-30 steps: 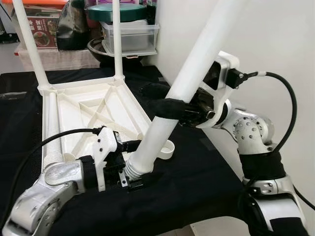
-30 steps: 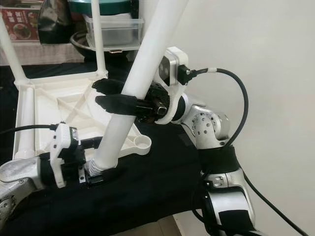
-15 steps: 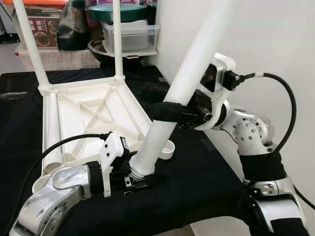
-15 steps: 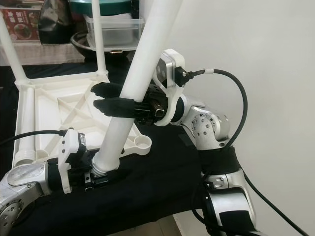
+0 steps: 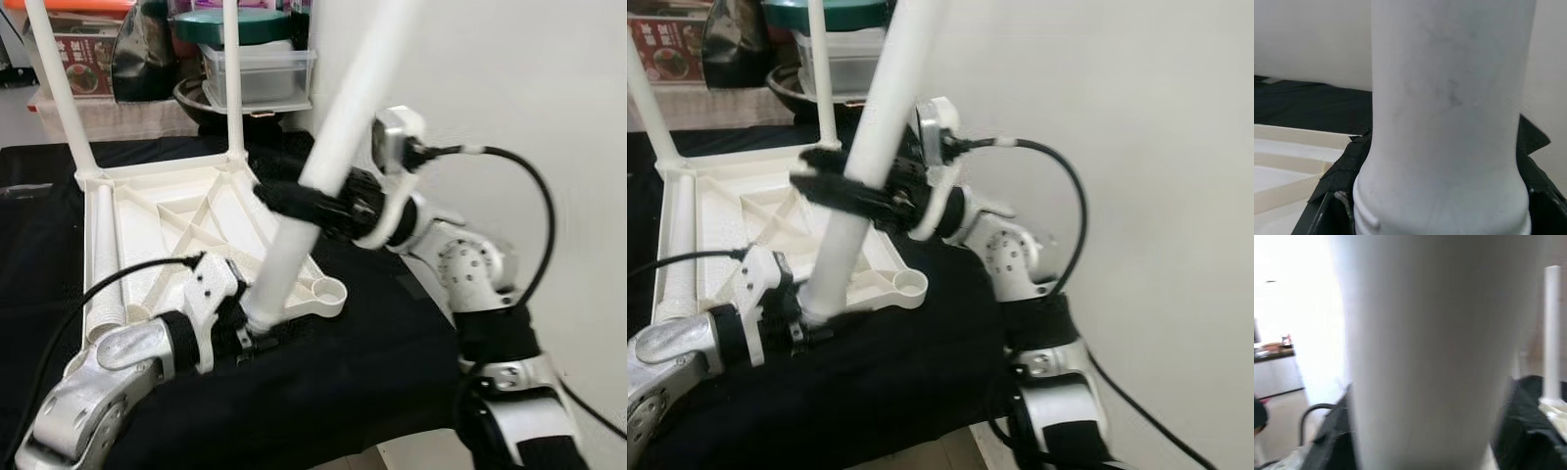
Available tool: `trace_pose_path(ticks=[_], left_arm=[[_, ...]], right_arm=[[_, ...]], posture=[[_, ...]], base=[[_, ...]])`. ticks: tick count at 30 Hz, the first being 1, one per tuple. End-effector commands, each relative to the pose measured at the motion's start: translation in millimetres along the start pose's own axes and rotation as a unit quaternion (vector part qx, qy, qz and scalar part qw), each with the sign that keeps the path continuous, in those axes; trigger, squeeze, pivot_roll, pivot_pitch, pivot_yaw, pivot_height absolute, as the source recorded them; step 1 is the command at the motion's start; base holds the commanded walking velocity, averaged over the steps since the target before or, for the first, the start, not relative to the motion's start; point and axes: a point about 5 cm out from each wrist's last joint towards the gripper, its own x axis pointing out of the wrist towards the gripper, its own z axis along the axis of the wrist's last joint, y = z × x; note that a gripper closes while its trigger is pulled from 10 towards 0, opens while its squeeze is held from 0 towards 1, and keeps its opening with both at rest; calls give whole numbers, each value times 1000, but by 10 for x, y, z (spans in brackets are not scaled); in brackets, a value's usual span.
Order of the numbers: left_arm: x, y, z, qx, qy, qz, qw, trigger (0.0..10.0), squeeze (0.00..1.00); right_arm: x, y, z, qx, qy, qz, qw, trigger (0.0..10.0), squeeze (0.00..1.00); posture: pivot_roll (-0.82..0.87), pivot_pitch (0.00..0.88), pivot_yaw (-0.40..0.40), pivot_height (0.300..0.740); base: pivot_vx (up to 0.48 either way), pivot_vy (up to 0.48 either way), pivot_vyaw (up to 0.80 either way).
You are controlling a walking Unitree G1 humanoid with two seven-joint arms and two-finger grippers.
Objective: Building children table
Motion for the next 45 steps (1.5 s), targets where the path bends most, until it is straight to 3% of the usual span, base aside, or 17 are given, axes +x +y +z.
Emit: trace_pose_path(ticks=[1, 2, 3, 9, 13, 22, 23, 25, 26, 32, 37, 38, 41, 45], left_arm=[[29, 17, 5, 6, -4, 12, 1000, 10000, 0], [47, 67, -14, 14, 2, 42, 999, 10000, 0], [69, 122, -43, 11, 5, 75, 997, 10000, 0], [115, 229, -169, 25, 38, 146, 988, 10000, 0], [263, 151, -293, 64, 69, 176, 980, 10000, 0], [514, -4, -310, 111, 70, 153, 979, 10000, 0], [537, -19, -307, 116, 70, 151, 979, 10000, 0], [549, -25, -306, 120, 70, 150, 979, 10000, 0], [555, -27, -320, 127, 72, 154, 977, 10000, 0], [533, -11, -394, 136, 79, 168, 973, 10000, 0], [527, -2, -402, 135, 77, 172, 973, 10000, 0], [526, 2, -395, 129, 71, 171, 974, 10000, 1000], [501, 8, -350, 98, 49, 163, 980, 10000, 1000], [471, 13, -319, 90, 41, 161, 982, 10000, 1000]], right_arm=[[-40, -54, 5, -4, -9, -34, 999, 10000, 1000], [-30, -95, -36, 9, -17, -72, 997, 10000, 1000], [-16, -128, -99, 20, -24, -112, 993, 10000, 0], [18, -165, -273, 78, -43, -192, 977, 10000, 0], [96, -191, -603, 172, -67, -289, 939, 10000, 0], [309, -112, -769, 211, -71, -312, 924, 10000, 0], [325, -100, -771, 211, -73, -310, 924, 784, 0], [334, -92, -770, 211, -74, -309, 924, 784, 0], [345, -74, -769, 218, -77, -309, 923, 0, 0], [322, -46, -746, 248, -92, -315, 911, 0, 0], [319, -30, -734, 249, -96, -312, 912, 0, 0], [322, -27, -722, 247, -98, -309, 913, 0, 0], [316, -39, -651, 223, -101, -298, 923, 0, 0], [301, -57, -586, 196, -100, -288, 932, 0, 0]], posture=[[144, 0, -70, 740], [144, 0, -70, 740], [144, 0, -69, 740], [140, 0, -68, 740], [143, 0, -73, 740], [152, 0, -79, 740], [150, 0, -78, 740], [150, 0, -78, 740], [149, 0, -80, 740], [145, 0, -79, 740], [142, 0, -78, 740], [141, 0, -78, 740], [143, 0, -79, 740], [143, 0, -79, 740]], base=[[0, 0, 0], [0, 0, 0], [0, 0, 0], [0, 0, 0], [0, 0, 0], [0, 0, 0], [0, 0, 0], [0, 0, 0], [0, 0, 0], [0, 0, 0], [0, 0, 0], [0, 0, 0], [0, 0, 0], [0, 0, 0]])
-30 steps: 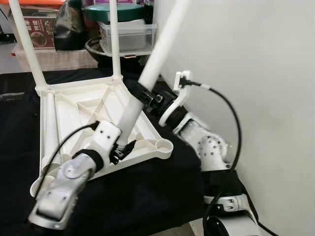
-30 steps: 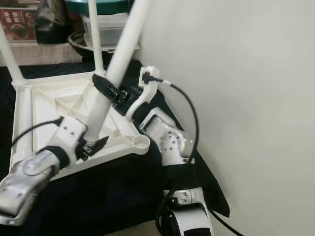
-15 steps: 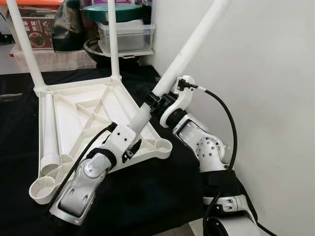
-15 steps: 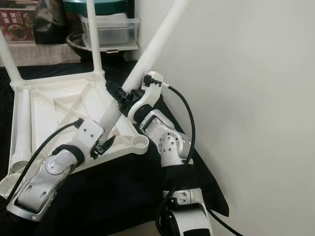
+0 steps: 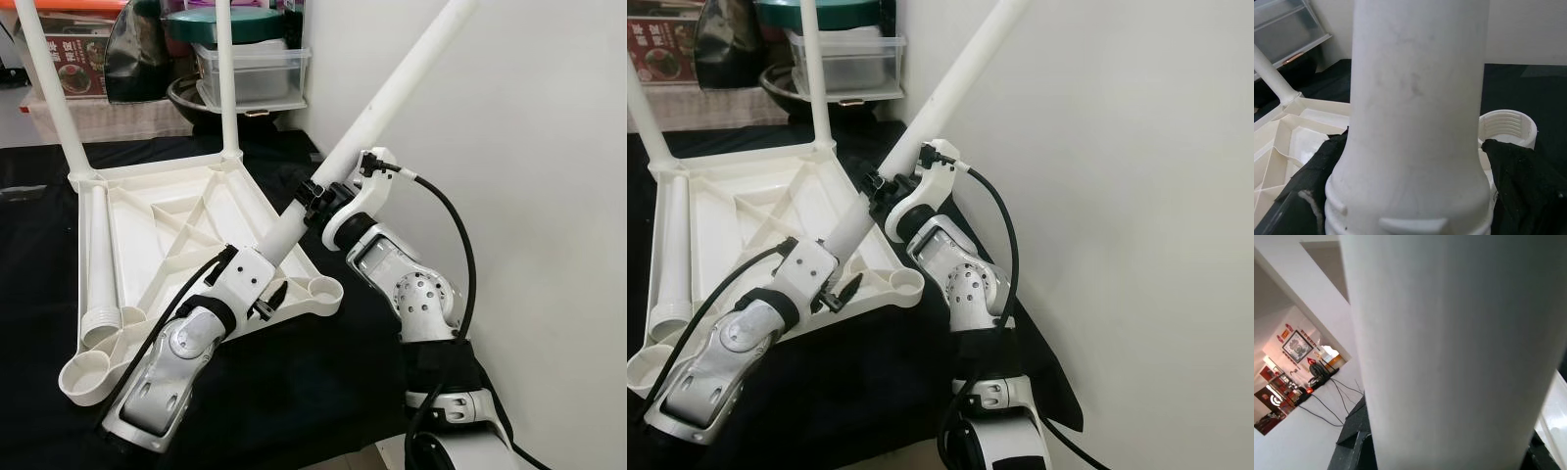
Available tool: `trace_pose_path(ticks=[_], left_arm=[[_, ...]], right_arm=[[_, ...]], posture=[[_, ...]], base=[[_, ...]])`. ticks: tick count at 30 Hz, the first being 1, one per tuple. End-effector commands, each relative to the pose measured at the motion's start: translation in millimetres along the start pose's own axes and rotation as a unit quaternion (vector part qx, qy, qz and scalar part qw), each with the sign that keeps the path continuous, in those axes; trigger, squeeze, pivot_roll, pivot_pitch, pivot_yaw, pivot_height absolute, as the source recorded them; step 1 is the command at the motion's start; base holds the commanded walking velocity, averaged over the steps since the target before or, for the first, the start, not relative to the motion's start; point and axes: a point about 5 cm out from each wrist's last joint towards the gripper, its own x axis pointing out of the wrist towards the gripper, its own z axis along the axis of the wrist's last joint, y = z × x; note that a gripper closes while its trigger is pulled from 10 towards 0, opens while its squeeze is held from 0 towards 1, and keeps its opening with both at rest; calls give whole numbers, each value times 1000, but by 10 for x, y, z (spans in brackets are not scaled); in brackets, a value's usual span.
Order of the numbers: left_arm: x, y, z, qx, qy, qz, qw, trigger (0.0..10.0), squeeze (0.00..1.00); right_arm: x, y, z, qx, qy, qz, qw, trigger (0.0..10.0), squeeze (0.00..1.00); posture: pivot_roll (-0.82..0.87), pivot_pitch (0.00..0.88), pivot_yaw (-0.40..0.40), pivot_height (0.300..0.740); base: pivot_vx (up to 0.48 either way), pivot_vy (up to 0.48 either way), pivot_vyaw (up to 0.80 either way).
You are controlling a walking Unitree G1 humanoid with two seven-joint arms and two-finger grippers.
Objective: Building children table
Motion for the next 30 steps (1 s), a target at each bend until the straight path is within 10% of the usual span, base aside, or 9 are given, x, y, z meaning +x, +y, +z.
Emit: trace_pose_path(ticks=[1, 4, 7, 8, 15, 20, 26, 30], left_arm=[[-28, -32, 19, -17, -9, -10, 1000, 10000, 1000], [-28, -32, 19, -17, -9, -10, 1000, 10000, 1000], [-87, 49, 74, -20, -21, 11, 1000, 10000, 1000], [-111, 91, 93, -12, -28, 32, 999, 10000, 0], [-193, 155, -2, 1, -17, 76, 997, 10000, 0], [-271, 96, -102, -5, -2, 72, 997, 10000, 0], [-288, -47, -118, -13, -1, 44, 999, 10000, 0], [-305, -123, -142, -14, 2, 28, 1000, 10000, 0]], right_arm=[[75, 176, -83, 19, -2, 60, 998, 0, 0], [75, 176, -83, 19, -2, 60, 998, 0, 0], [96, -24, 380, -100, -33, 60, 993, 0, 0], [86, -84, 595, -169, -45, 59, 983, 0, 0], [8, -216, 1019, -344, -55, 37, 937, 0, 0], [-82, -200, 1297, -386, -66, 54, 919, 0, 0], [-119, 78, 1704, -277, -147, 171, 934, 0, 0], [-223, 386, 1875, -189, -181, 308, 915, 0, 0]], posture=[[150, 0, -92, 740], [150, 0, -92, 740], [156, 0, -103, 740], [154, 0, -108, 740], [155, 0, -115, 740], [149, 0, -113, 740], [147, 0, -110, 740], [144, 0, -110, 740]], base=[[0, 0, 0], [0, 0, 0], [0, 0, 0], [0, 0, 0], [0, 0, 0], [0, 0, 0], [0, 0, 0], [0, 0, 0]])
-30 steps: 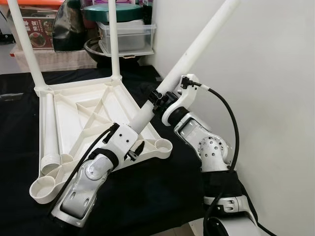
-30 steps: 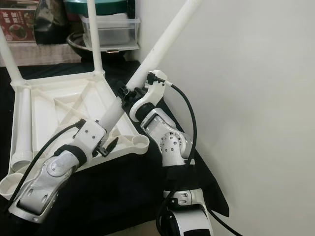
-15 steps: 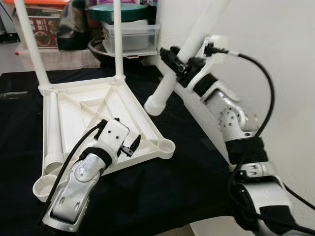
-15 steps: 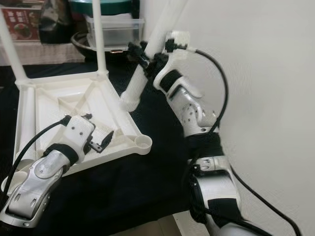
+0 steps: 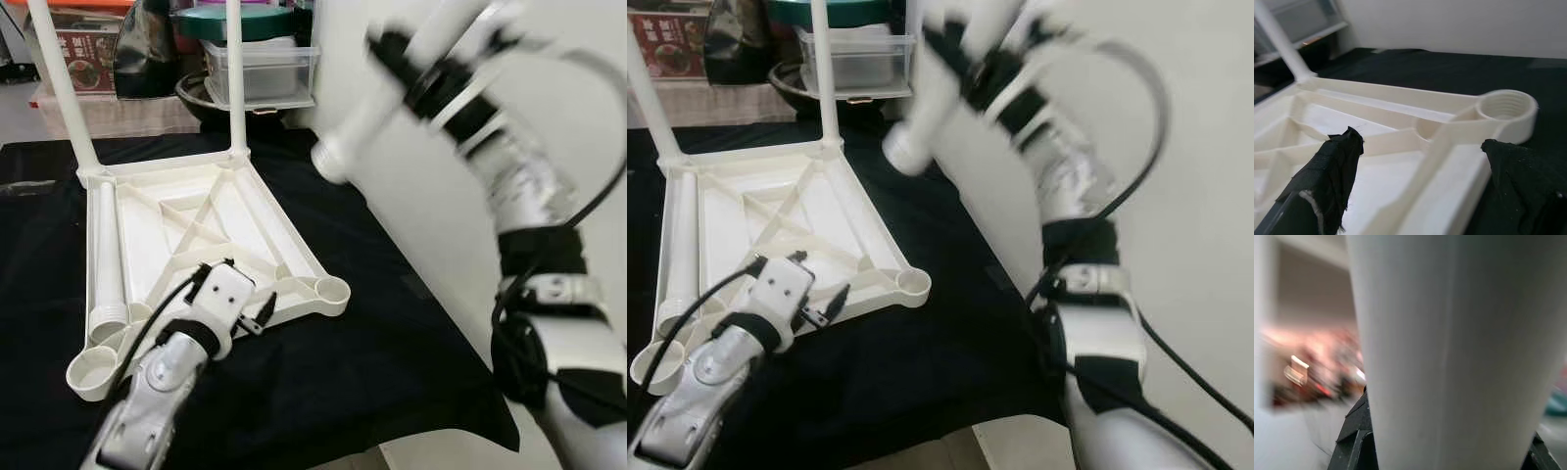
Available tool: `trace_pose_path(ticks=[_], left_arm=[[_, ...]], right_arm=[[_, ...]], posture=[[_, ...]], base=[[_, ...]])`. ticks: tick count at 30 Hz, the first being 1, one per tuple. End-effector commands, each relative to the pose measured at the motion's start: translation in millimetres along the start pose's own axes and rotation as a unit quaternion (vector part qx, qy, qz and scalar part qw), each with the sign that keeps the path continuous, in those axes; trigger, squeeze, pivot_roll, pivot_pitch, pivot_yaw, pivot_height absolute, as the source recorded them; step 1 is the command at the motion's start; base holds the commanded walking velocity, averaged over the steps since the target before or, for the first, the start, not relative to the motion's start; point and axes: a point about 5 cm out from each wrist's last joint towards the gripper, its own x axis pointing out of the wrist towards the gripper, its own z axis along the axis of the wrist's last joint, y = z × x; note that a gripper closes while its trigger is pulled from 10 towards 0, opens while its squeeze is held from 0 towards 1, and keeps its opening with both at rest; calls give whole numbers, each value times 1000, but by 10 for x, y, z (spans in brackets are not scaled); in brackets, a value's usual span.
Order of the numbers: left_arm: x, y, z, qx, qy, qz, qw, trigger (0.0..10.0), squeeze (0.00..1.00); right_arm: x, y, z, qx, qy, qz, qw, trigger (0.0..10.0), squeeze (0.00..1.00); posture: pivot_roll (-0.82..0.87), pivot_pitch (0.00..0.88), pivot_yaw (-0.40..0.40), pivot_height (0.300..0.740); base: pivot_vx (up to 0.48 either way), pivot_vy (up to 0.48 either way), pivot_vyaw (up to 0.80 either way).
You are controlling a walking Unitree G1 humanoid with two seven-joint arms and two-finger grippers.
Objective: Building children table
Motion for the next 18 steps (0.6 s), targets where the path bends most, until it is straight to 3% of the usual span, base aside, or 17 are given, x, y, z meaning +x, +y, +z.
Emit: trace_pose_path(ticks=[1, 3, 4, 6, 18], left_arm=[[-19, -46, 9, 0, -4, -11, 1000, 10000, 0], [-41, -63, -5, -2, -2, -15, 1000, 10000, 0], [-41, -63, -5, -2, -2, -15, 1000, 10000, 0], [-56, -72, -18, -2, 0, -19, 1000, 10000, 0], [-64, -91, -37, -5, 4, -26, 1000, 10000, 0]], right_arm=[[16, 158, 93, 50, -30, 83, 995, 0, 0], [-3, 340, 68, 80, -17, 174, 981, 0, 0], [-3, 340, 68, 80, -17, 174, 981, 0, 0], [-52, 463, -7, 100, 10, 236, 966, 0, 0], [-148, 539, -185, 115, 57, 270, 954, 0, 0]], posture=[[144, 0, -110, 740], [149, 0, -113, 740], [149, 0, -113, 740], [149, 0, -115, 740], [139, 0, -107, 740]], base=[[0, 0, 0], [0, 0, 0], [0, 0, 0], [0, 0, 0], [0, 0, 0]])
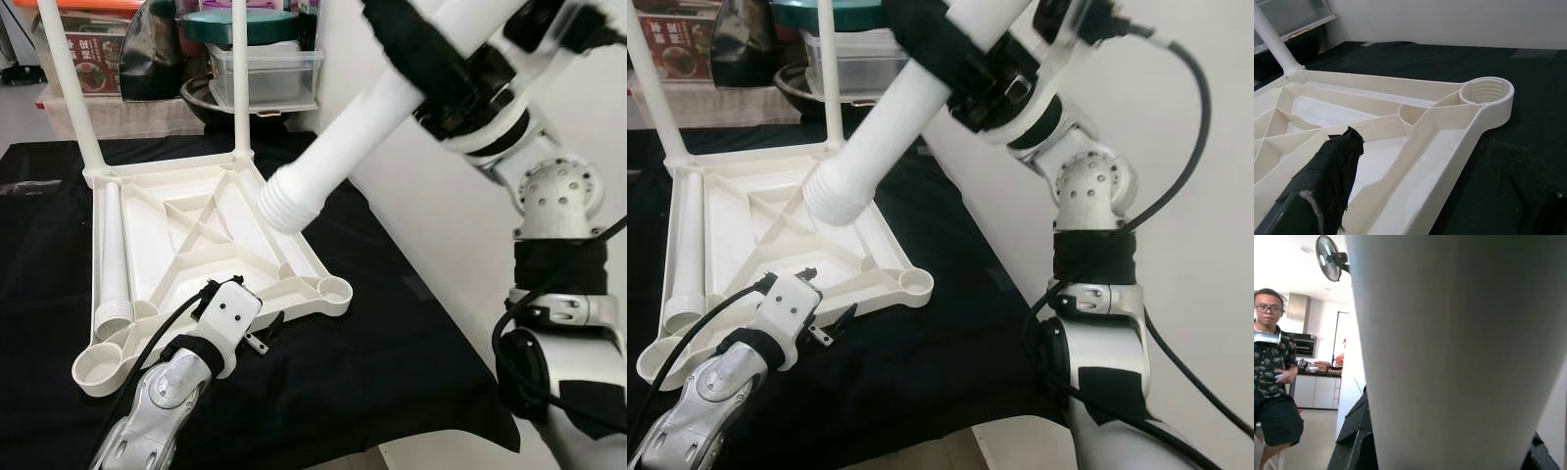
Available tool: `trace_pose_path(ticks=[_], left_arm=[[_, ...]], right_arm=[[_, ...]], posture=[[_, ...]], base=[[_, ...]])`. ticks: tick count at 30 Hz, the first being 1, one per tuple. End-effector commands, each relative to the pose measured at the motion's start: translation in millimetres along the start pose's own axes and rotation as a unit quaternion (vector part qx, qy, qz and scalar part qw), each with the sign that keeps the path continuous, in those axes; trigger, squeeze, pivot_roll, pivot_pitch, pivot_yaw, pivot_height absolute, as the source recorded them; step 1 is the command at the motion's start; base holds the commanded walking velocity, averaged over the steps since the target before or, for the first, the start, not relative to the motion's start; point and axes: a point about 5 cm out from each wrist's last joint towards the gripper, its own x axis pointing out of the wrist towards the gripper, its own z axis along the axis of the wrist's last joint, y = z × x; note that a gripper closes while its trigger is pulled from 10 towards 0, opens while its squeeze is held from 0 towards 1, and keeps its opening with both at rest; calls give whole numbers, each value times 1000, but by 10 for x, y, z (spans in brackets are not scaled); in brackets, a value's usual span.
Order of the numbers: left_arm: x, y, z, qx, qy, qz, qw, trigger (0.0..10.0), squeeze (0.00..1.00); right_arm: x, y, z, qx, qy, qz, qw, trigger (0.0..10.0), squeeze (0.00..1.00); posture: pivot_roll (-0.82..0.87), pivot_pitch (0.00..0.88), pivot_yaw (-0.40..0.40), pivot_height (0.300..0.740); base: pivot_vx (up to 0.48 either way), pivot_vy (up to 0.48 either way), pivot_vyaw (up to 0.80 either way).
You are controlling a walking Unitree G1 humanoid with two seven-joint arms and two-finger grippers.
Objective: Building children table
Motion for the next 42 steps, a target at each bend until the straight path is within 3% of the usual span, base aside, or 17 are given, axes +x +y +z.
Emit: trace_pose_path(ticks=[1, 21, 23, 24, 25, 27, 29, 30, 31, 33, 34, 35, 38, 39, 40, 41, 42], left_arm=[[-4, -40, 1, 1, -3, -12, 1000, 10000, 0], [3, -40, -8, 6, -1, -21, 1000, 10000, 0], [-7, -34, -18, 8, 0, -22, 1000, 10000, 0], [-7, -34, -18, 8, 0, -22, 1000, 10000, 0], [-13, -29, -24, 9, 1, -21, 1000, 10000, 0], [-13, -29, -24, 9, 1, -21, 1000, 10000, 0], [-40, -4, -42, 11, 6, -17, 1000, 10000, 0], [-40, -4, -42, 11, 6, -17, 1000, 10000, 0], [-67, 28, -63, 12, 11, -10, 1000, 10000, 0], [-67, 28, -63, 12, 11, -10, 1000, 10000, 0], [-125, 90, -109, 11, 22, 2, 1000, 10000, 0], [-137, 102, -119, 11, 24, 4, 1000, 10000, 0], [-141, 106, -123, 11, 24, 5, 1000, 10000, 0], [-156, 118, -134, 11, 27, 7, 1000, 10000, 0], [-156, 118, -134, 11, 27, 7, 1000, 10000, 0], [-212, 163, -177, 11, 37, 24, 999, 10000, 0], [-212, 163, -177, 11, 37, 24, 999, 10000, 0]], right_arm=[[18, 47, -1, -3, 11, 10, 1000, 0, 0], [-71, 6, -131, -8, 36, -23, 999, 0, 0], [-129, -110, -284, -55, 97, -91, 990, 0, 0], [-129, -110, -284, -55, 97, -91, 990, 0, 0], [-166, -168, -368, -81, 133, -123, 980, 0, 0], [-166, -168, -368, -81, 133, -123, 980, 0, 0], [-347, -299, -682, -148, 256, -193, 936, 0, 0], [-347, -299, -682, -148, 256, -193, 936, 0, 0], [-466, -337, -851, -175, 313, -219, 907, 0, 0], [-466, -337, -851, -175, 313, -219, 907, 0, 0], [-633, -367, -1105, -224, 385, -250, 860, 0, 0], [-657, -370, -1144, -234, 395, -254, 851, 0, 0], [-664, -371, -1158, -237, 398, -255, 849, 0, 0], [-692, -386, -1215, -248, 399, -273, 839, 0, 0], [-692, -386, -1215, -248, 399, -273, 839, 0, 0], [-790, -368, -1441, -276, 401, -304, 819, 0, 0], [-790, -368, -1441, -276, 401, -304, 819, 0, 0]], posture=[[138, 0, -105, 740], [146, 0, -98, 740], [148, 0, -95, 740], [148, 0, -95, 740], [148, 0, -95, 740], [148, 0, -95, 740], [153, 0, -93, 740], [153, 0, -93, 740], [152, 0, -92, 740], [152, 0, -92, 740], [154, 0, -94, 740], [154, 0, -94, 740], [154, 0, -94, 740], [156, 0, -94, 740], [156, 0, -94, 740], [171, 0, -99, 740], [171, 0, -99, 740]], base=[[0, 0, 0], [0, 0, 0], [0, 0, 0], [0, 0, 0], [0, 0, 0], [0, 0, 0], [0, 0, 0], [0, 0, 0], [0, 0, 0], [0, 0, 0], [0, 0, 0], [0, 0, 0], [0, 0, 0], [0, 0, 0], [0, 0, 0], [0, 0, 0], [0, 0, 0]])
